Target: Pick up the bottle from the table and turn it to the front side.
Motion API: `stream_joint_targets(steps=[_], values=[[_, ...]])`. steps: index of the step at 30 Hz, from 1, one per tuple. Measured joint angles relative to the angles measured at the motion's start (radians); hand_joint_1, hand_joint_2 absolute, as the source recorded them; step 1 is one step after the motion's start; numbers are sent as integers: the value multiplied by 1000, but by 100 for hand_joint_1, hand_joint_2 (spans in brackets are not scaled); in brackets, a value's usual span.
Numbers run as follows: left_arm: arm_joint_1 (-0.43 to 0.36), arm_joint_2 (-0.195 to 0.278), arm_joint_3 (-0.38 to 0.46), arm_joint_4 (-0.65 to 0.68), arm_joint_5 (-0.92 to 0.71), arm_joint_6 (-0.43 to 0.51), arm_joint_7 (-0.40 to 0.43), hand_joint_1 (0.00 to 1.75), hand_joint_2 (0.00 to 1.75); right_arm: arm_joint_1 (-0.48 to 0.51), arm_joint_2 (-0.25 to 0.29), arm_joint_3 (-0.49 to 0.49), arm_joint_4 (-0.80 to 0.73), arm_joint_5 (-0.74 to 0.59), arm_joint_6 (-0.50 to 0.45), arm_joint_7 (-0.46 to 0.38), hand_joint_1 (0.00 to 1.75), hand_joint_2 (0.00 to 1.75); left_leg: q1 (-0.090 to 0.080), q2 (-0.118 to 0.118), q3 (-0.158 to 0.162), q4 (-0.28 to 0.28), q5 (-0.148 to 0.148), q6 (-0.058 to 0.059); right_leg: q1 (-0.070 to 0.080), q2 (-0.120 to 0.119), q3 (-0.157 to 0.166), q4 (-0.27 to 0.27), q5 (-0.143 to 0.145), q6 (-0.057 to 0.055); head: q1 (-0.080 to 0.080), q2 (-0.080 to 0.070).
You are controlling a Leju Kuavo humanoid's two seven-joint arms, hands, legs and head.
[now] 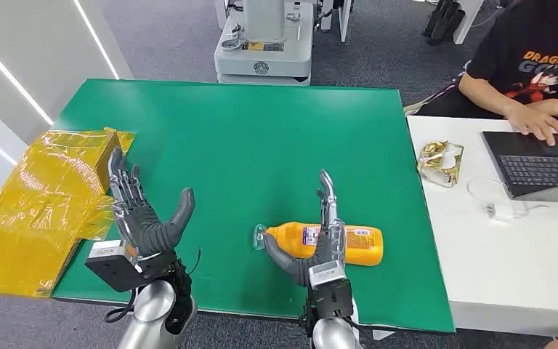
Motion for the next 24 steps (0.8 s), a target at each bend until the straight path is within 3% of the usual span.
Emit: stream_joint_targets(steps=[9,14,24], values=[[-1,-6,0,0,0,-33,0,0,175,7,-2,0,-8,31,-37,8,0,175,0,0,0,0,0,0,0,0,0,0,0,0,0,0],[-2,-11,0,1,0,-65,0,0,175,23,-17,0,-37,21,37,74,0,175,0,0,0,0,0,0,0,0,0,0,0,0,0,0],[-4,-16,2,3,-2,-118,0,0,175,37,-106,6,-122,446,53,252,0,175,0,0,0,0,0,0,0,0,0,-1,0,0,0,0]])
